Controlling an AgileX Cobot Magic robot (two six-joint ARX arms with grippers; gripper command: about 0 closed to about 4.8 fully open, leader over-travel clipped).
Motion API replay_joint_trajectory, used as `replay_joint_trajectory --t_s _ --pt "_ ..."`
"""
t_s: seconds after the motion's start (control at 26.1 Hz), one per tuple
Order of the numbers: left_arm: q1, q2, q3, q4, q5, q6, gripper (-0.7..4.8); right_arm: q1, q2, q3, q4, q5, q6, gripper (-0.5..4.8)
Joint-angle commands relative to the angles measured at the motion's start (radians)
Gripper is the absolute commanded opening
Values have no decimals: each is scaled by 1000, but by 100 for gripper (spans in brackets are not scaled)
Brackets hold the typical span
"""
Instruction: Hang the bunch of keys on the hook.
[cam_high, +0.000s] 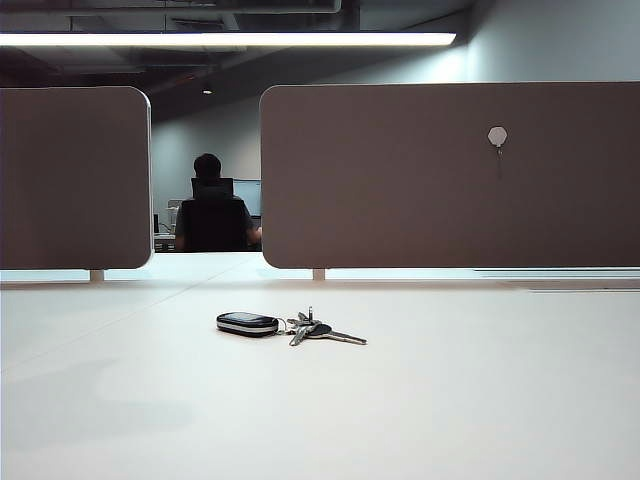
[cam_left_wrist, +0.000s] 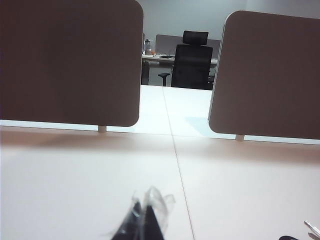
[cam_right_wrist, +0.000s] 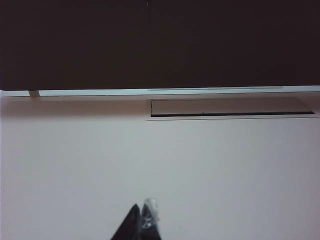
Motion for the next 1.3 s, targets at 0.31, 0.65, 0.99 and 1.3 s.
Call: replay_joint_trajectory --t_s 0.31,0.65,0.99,1.3 --pt "0 0 3 -3 4 4 -6 0 -2 2 -23 5 -2 -1" --pt "0 0 47 6 2 -127 479 4 -2 98 -15 -6 30 479" --pt "-1 74 263 48 113 -188 479 34 154 359 -38 -271 24 479" --pt "-30 422 377 168 320 -291 479 209 505 518 89 -261 21 479"
